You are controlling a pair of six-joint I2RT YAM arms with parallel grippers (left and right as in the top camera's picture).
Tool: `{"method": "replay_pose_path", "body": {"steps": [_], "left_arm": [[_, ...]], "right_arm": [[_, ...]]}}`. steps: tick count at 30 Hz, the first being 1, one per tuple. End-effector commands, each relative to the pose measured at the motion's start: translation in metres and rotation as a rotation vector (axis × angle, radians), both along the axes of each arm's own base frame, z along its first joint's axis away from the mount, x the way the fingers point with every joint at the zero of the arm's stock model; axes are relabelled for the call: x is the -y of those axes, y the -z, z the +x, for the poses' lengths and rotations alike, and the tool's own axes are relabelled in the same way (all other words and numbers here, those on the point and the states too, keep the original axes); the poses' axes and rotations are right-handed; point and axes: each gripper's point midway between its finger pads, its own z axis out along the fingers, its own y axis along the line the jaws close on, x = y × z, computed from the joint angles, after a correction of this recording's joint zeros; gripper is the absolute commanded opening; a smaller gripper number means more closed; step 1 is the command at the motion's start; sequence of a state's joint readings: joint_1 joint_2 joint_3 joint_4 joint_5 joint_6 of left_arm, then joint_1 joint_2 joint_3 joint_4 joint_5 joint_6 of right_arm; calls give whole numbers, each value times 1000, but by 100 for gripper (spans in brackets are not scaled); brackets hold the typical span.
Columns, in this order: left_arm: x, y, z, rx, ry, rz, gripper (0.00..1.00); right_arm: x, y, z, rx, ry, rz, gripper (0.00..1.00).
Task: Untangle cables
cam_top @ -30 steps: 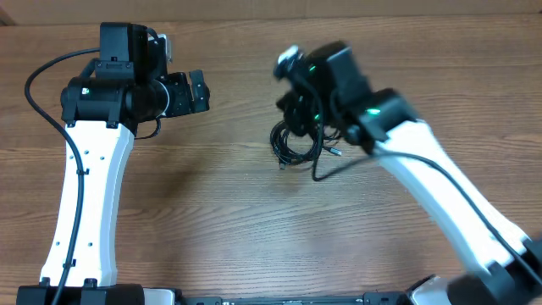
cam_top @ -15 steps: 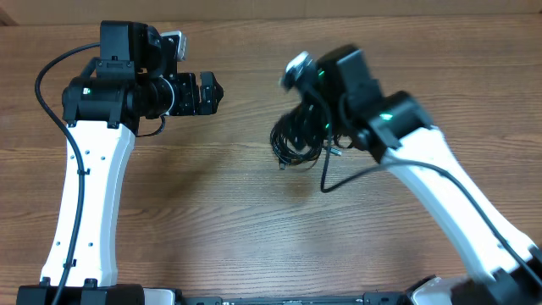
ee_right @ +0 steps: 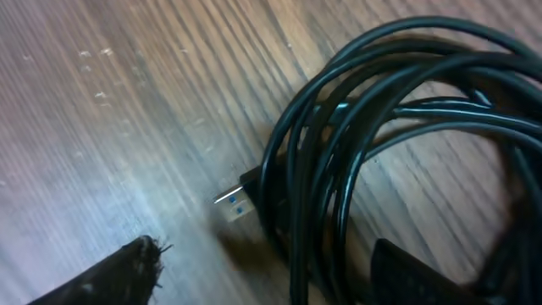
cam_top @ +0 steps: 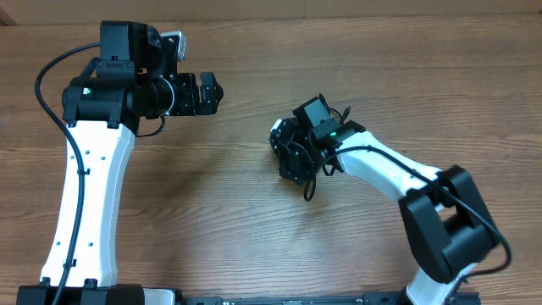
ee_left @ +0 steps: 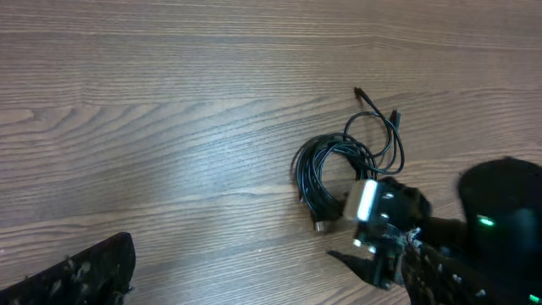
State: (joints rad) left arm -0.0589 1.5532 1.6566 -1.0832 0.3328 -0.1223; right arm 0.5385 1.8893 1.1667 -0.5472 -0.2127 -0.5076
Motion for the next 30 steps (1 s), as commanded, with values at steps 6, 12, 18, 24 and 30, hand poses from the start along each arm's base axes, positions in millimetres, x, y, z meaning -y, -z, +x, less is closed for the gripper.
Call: {"method": "replay_pose_path", "body": {"steps": [6,12,18,24,30], "left_arm": [[2,-12,-4,31,22,13,100],[2,-12,-4,31,22,13,100],[2,-11,-3,38,37,23,100],[2,-12,-3,51,56,34,100],[26,-18,-5,89,207,-50,100]], "right_arm": [[3,21,0,-27,16,-34,4],[-14,-67,28,46,152,80,4],[-23,-198,42,131,291,245,4],[-12,-287,24,180,329,324,4],[-4,-320,11,212,325,351,4]]}}
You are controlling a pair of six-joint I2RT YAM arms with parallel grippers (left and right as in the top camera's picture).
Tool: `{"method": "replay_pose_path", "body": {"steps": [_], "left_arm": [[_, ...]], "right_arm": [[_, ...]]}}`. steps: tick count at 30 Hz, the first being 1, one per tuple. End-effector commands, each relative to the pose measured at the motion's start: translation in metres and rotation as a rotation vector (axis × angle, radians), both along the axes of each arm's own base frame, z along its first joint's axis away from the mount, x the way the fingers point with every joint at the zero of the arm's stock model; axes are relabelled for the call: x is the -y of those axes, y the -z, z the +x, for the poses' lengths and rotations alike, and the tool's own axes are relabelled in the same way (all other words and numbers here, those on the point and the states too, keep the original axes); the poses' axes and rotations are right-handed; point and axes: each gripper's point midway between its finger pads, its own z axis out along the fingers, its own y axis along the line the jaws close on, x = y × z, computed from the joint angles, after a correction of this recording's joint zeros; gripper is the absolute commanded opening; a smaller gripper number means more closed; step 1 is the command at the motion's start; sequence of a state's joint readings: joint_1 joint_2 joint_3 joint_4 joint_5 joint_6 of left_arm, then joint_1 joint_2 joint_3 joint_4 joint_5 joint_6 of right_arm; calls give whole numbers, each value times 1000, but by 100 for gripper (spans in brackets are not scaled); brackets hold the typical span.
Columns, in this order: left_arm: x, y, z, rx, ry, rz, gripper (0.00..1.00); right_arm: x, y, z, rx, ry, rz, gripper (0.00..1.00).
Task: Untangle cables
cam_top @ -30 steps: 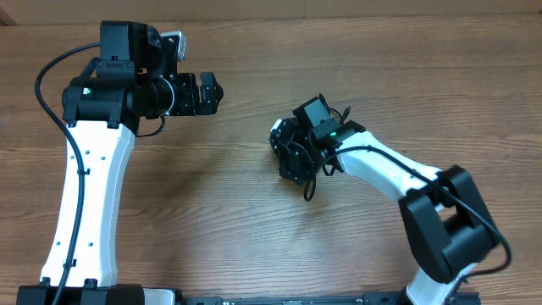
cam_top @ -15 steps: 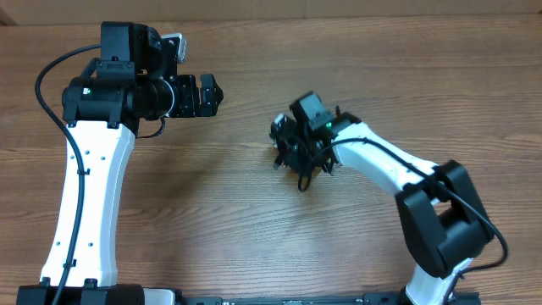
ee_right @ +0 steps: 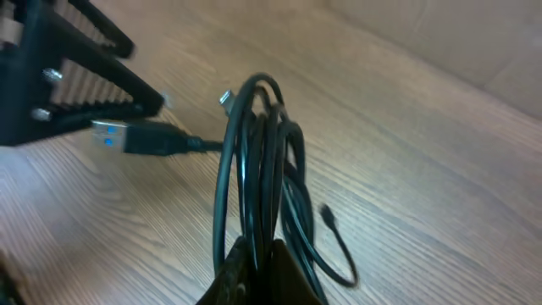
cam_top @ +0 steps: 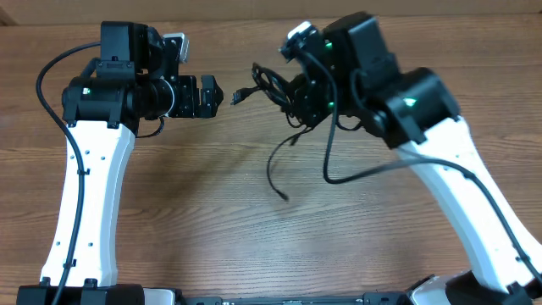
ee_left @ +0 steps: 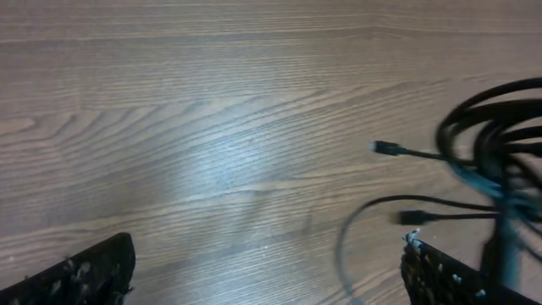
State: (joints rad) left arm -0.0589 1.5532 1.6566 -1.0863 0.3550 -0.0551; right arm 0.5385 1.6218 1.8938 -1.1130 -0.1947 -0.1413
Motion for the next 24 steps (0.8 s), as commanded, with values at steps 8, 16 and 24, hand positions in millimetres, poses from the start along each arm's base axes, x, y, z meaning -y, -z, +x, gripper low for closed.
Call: {"method": "replay_pose_path", "body": {"steps": [8,16,24], "left_arm": [[93,-44,-23,198,640,-450,100],[110,-40,-20,260,816,-688,100],[115,-34,-11,295,855,-737,100]], "right_arm": [[7,-36,-14,65,13,56,4],[15,-57,-29,109,10,84,4],[15,-66,-43,103,-28,118,4]]}}
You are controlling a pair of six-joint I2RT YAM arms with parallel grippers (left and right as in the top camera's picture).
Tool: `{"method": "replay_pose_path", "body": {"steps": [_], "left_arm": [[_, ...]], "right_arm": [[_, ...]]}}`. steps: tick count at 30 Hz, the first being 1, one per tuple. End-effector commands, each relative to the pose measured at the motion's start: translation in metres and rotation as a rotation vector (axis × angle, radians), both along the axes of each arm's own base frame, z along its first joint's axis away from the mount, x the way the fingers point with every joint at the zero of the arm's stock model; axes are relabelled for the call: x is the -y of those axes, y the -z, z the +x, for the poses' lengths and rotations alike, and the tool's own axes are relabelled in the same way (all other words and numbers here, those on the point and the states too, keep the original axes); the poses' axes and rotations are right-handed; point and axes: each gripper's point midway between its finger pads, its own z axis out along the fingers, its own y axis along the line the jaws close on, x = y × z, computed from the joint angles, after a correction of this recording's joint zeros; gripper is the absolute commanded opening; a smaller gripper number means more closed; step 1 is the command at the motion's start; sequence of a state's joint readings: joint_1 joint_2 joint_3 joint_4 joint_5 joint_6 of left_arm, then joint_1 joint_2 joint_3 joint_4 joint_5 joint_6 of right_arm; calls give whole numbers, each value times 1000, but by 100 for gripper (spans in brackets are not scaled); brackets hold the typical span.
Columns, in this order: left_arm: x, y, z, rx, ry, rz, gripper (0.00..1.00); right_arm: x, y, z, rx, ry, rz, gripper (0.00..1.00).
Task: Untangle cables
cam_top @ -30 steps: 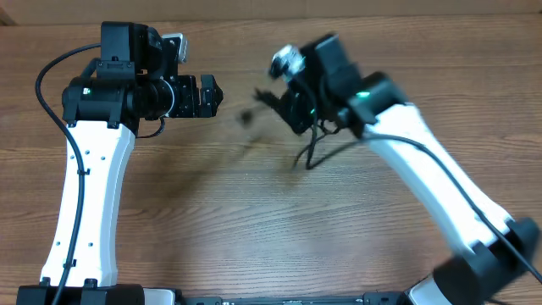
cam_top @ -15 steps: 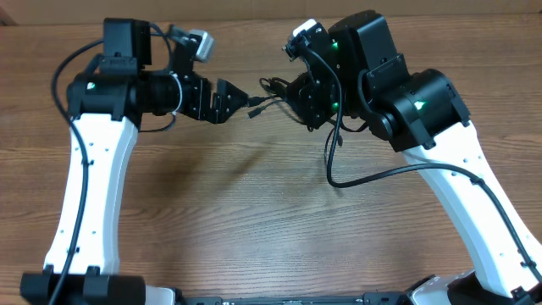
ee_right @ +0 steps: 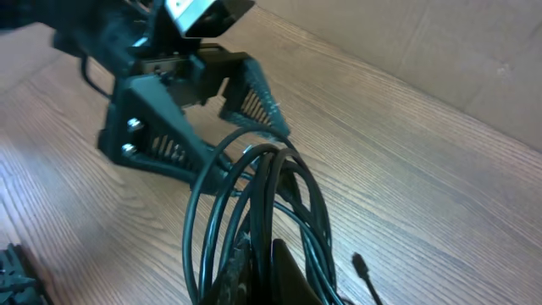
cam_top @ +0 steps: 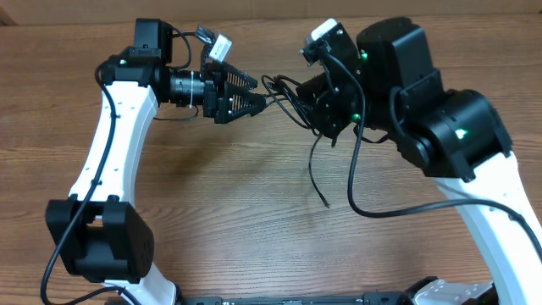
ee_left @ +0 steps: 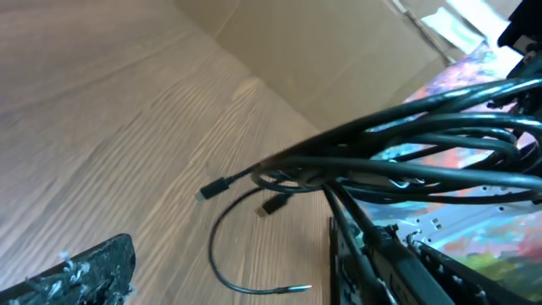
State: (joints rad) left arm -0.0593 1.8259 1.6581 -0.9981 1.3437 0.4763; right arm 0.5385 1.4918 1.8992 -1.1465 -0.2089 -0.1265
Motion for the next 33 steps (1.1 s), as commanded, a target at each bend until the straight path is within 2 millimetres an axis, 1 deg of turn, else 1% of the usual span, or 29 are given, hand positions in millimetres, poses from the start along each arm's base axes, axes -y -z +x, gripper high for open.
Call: {"method": "replay_pose_path", "body": {"steps": [1,5,8,11,20,23,28,30,31,33], "left_arm": [[8,-20,-3,97,62,-91,100],[9,-32,-2,171,90,-145,100],[9,-44,-2,247,122,-199,100],[10,-52,1,305,140,-222,100],[11,-66,14,333,145,-220,100],[11,-75,19,334,146,-219,100],[15,-86,21,344,158,-220,100],[22,-92,19,366,178,-223,94],[27,-95,17,372,189,-225,92],[37,-97,12,389,215,-230,84]], "right_arm": [[-5,-20,-13,21,-45,60,4],[-18,-24,-27,-14,-136,119,4],[-24,-26,-35,-31,-179,149,4],[-24,-27,-35,-31,-182,151,4],[-24,-27,-35,-21,-189,146,4],[-24,-27,-35,-22,-189,146,4],[-24,-27,-35,-22,-189,146,4],[-24,-27,-35,-22,-188,146,4],[-24,-27,-35,-23,-189,146,4],[-24,-26,-35,-25,-188,144,4]]}}
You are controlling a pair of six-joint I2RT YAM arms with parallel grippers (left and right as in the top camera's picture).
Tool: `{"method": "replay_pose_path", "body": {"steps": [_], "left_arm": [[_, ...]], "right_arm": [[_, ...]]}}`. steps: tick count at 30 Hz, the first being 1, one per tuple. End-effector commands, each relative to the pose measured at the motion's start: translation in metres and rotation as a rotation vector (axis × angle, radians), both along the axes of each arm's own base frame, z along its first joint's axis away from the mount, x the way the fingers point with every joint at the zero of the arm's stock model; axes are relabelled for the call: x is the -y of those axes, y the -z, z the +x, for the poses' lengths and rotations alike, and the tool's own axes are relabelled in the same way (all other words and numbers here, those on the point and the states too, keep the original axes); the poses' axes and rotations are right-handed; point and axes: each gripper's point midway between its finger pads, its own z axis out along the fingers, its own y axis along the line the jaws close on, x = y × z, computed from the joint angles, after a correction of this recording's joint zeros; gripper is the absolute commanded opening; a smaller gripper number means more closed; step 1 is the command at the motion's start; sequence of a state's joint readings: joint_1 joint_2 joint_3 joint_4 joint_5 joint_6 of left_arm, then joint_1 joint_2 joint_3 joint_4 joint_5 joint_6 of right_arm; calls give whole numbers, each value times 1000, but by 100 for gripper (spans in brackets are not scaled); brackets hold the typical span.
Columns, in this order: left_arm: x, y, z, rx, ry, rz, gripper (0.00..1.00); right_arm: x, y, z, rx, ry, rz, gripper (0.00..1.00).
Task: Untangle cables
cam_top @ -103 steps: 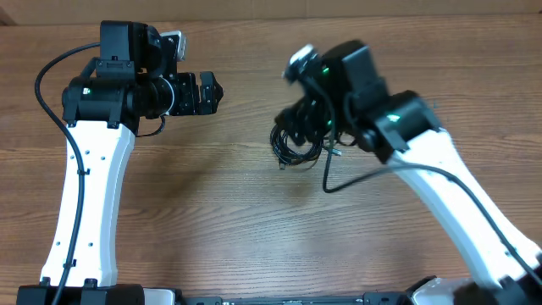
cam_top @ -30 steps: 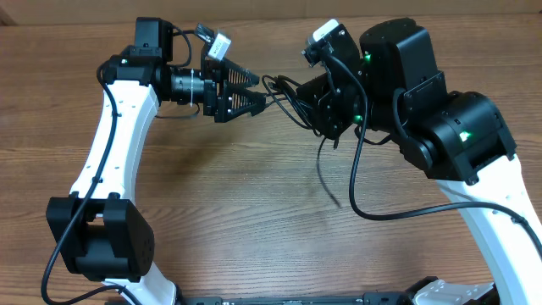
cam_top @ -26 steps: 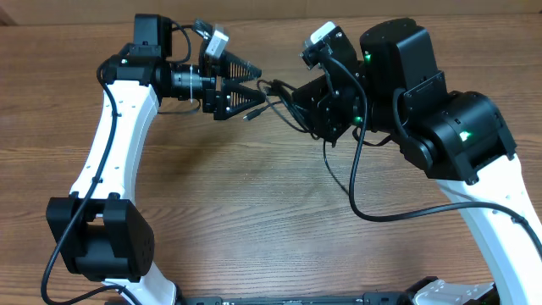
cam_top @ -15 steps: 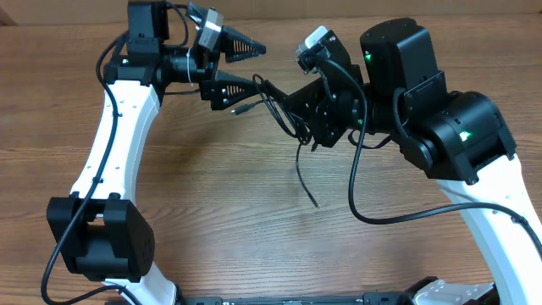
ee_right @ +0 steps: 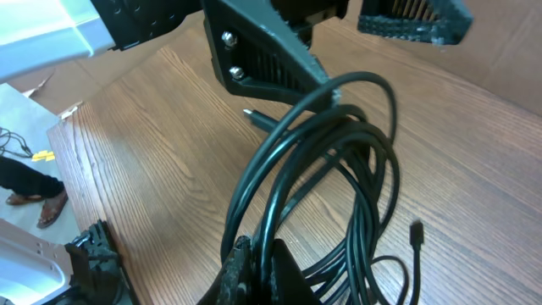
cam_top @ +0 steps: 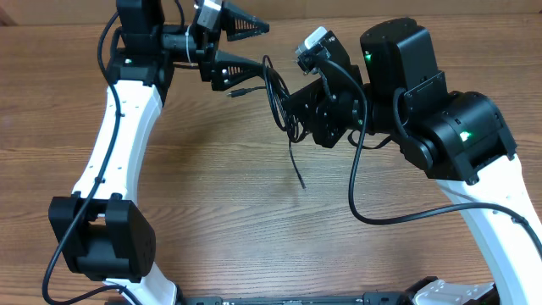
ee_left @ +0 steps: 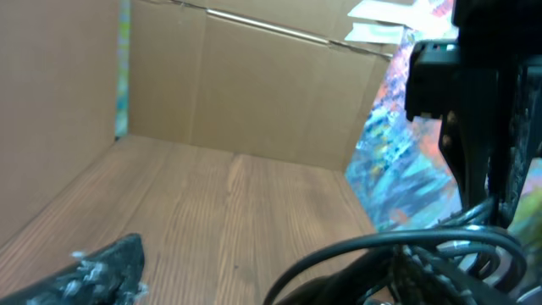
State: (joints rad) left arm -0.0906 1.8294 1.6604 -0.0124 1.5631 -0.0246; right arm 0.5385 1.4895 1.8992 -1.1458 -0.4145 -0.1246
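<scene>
A black cable bundle (cam_top: 278, 97) hangs in the air as a coil, with my right gripper (ee_right: 258, 264) shut on its lower strands. One loose end (cam_top: 296, 172) dangles toward the table and a plug (cam_top: 240, 91) sticks out to the left. A small plug (ee_right: 416, 230) hangs free in the right wrist view. My left gripper (cam_top: 254, 44) is open at the coil's top left. Its lower finger (ee_right: 271, 59) touches the top loop, and its upper finger (ee_right: 415, 21) stands apart. In the left wrist view the loop (ee_left: 373, 252) arcs across between the jaws.
The wooden table (cam_top: 195, 220) lies under both arms. A cardboard wall (ee_left: 254, 93) stands along its far edge. White sheets (ee_right: 51, 34) lie beyond the table's edge in the right wrist view. The right arm's body (cam_top: 440, 110) looms beside the bundle.
My left gripper was lower, level with the bundle. It now sits higher and nearer the far edge, tipped up, with one finger at the top loop. The coil has swung slightly left.
The bundle lay on the table with my right gripper down at it and the left arm off to the left. Then my right gripper held it lifted near the far side, ends dangling. Then the open left gripper was at the coil, and now it is higher at the top loop.
</scene>
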Motion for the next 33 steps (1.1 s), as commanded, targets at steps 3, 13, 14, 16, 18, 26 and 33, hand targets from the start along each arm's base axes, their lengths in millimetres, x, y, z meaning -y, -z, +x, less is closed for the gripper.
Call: {"method": "replay_pose_path", "body": {"steps": [3,13,14,16,18,26,33], "left_arm": [[31,-9,-17,-54,83,6,78],[36,-8,-20,-79,91,10,78],[37,-7,-20,-83,93,11,80],[38,-7,-21,-84,96,11,85],[40,-7,-17,-88,73,14,95],[52,11,4,-183,-76,61,97],[54,21,5,-200,-99,85,99]], "right_arm": [[1,-16,-10,34,-23,28,4],[5,-12,-8,35,-3,1,4],[6,-12,-7,39,3,-2,4],[7,-12,-5,47,14,-8,4],[8,-12,-4,49,20,-11,4],[8,-12,-4,48,19,-12,4],[8,-11,-4,44,19,-14,4]]}}
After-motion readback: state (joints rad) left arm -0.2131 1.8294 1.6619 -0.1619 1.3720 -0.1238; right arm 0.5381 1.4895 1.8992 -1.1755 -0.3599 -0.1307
